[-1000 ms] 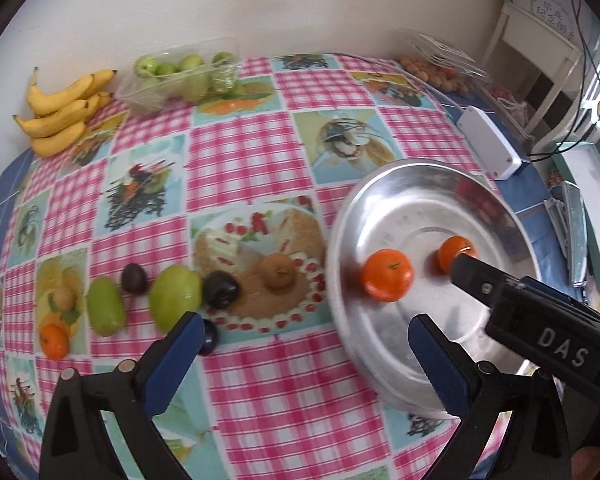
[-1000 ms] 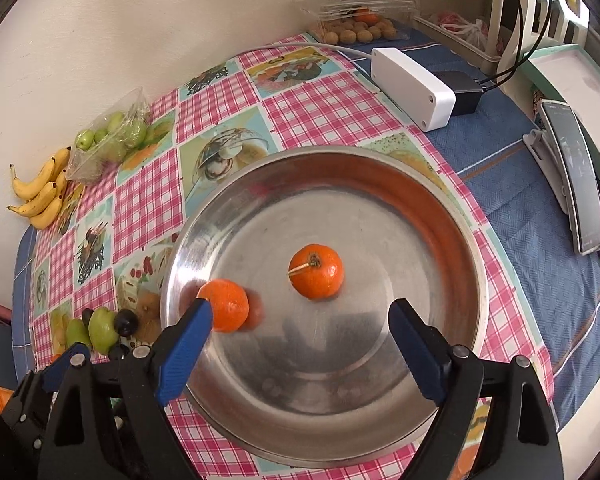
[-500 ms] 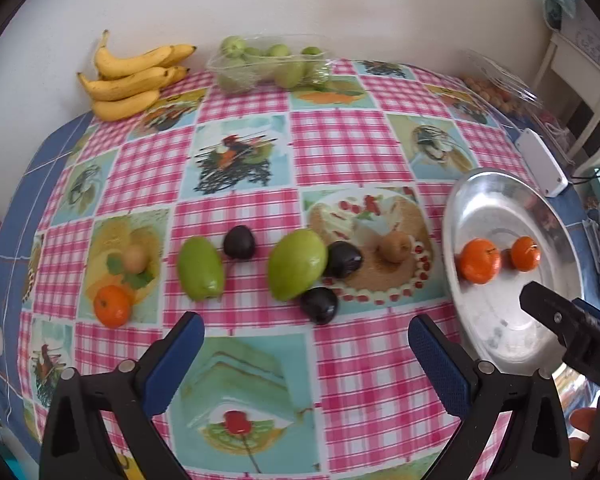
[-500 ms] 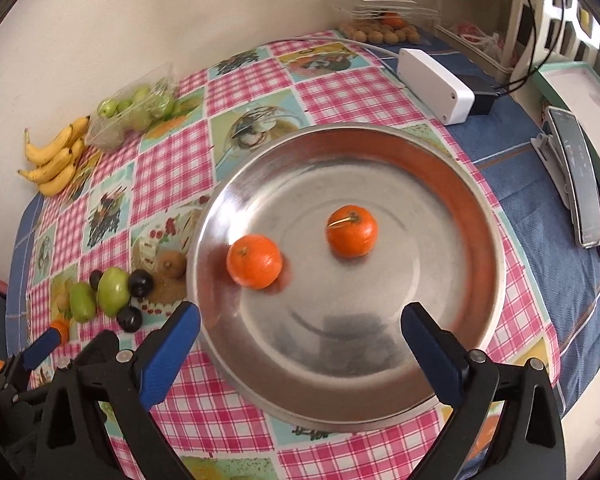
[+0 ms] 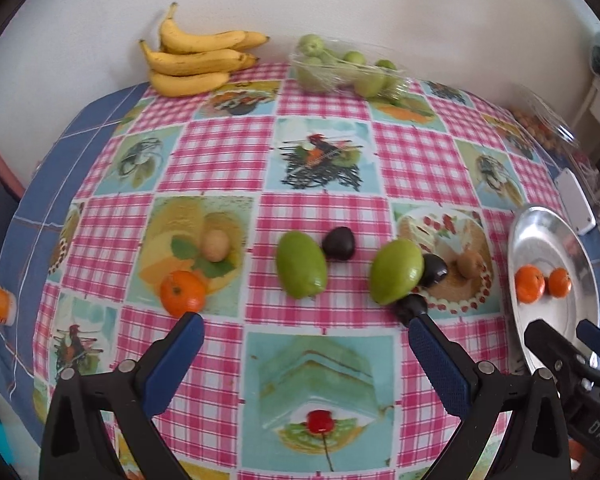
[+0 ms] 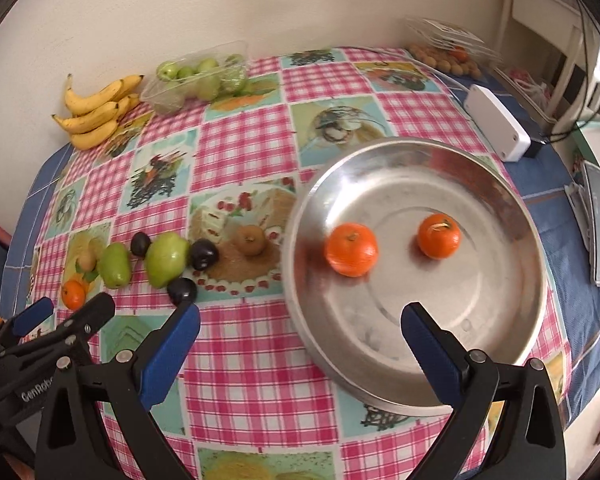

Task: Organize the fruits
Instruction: 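Withdraw both grippers from the bowl back toward the fruit, then close the right gripper on the brown kiwi while the left grips a green mango, then lift the kiwi and green mango and carry both over the steel bowl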

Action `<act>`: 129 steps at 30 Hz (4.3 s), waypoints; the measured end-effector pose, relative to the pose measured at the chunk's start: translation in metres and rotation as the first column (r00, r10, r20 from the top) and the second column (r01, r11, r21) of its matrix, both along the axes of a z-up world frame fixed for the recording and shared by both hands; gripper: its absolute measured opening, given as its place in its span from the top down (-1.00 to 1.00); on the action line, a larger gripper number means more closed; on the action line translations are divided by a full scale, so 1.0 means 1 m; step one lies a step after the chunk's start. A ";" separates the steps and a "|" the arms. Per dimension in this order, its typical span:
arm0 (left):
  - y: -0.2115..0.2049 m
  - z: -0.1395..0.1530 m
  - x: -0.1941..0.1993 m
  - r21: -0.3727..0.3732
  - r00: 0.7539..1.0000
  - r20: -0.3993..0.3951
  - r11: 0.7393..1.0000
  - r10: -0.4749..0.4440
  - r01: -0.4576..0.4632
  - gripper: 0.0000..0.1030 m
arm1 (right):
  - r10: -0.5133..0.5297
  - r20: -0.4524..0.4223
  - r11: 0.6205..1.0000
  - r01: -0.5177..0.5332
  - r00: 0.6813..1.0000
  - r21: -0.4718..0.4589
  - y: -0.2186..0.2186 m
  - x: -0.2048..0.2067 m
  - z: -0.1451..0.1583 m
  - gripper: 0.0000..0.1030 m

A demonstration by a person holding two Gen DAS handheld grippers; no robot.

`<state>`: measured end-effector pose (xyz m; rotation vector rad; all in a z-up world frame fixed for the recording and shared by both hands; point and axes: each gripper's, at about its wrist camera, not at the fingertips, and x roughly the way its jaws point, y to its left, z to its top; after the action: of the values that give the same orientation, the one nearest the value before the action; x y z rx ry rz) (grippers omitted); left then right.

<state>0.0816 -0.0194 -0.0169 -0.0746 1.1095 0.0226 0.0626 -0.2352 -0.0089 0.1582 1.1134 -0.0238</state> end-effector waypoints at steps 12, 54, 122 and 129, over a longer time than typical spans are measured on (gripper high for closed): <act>0.025 -0.001 0.007 -0.013 0.999 0.011 0.999 0.052 -0.052 -1.00 | 0.091 0.008 0.995 -0.090 0.996 -0.034 0.044 0.010 -0.001 -0.95; 0.023 -0.013 0.049 -0.170 1.000 0.002 0.985 -0.005 0.005 -0.73 | 0.091 -0.017 0.995 -0.090 0.996 0.031 0.035 0.065 -0.022 0.06; 0.037 -0.030 0.053 -0.372 0.990 -0.125 0.922 0.069 -0.111 0.23 | 0.073 -0.088 0.997 -0.070 0.993 0.031 0.029 0.066 -0.023 0.48; 0.021 -0.014 0.048 -0.369 0.994 -0.102 0.926 0.040 -0.075 0.23 | 0.068 -0.084 0.996 -0.063 0.994 0.065 0.025 0.060 -0.016 0.47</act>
<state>0.1297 0.0015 -0.0309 -0.4516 1.1931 -0.1346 0.1225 -0.2107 -0.0247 0.1772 1.2055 0.0632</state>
